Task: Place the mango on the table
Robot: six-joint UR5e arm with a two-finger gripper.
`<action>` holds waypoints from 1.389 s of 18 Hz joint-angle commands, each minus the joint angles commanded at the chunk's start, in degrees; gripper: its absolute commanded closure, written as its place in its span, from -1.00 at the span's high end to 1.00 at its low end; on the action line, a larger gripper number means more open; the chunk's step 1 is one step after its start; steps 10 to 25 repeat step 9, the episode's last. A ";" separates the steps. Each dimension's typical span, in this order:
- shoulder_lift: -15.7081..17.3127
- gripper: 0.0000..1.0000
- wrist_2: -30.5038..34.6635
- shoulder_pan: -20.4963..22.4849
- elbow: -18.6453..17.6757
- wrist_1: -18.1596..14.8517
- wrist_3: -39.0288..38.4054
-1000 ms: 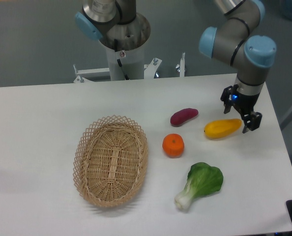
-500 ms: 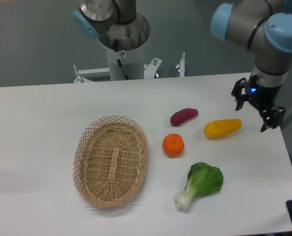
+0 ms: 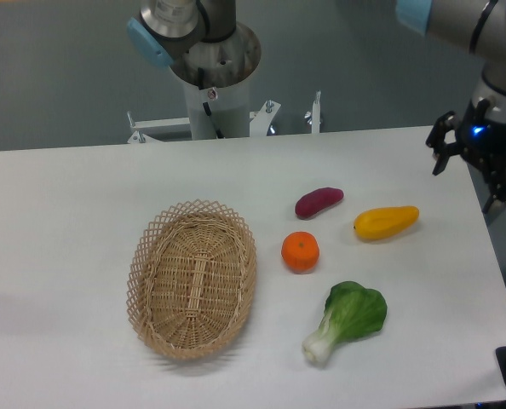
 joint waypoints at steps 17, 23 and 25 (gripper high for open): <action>0.26 1.00 0.26 0.71 -0.62 0.00 3.17; 0.26 1.00 0.26 0.71 -0.62 0.00 3.17; 0.26 1.00 0.26 0.71 -0.62 0.00 3.17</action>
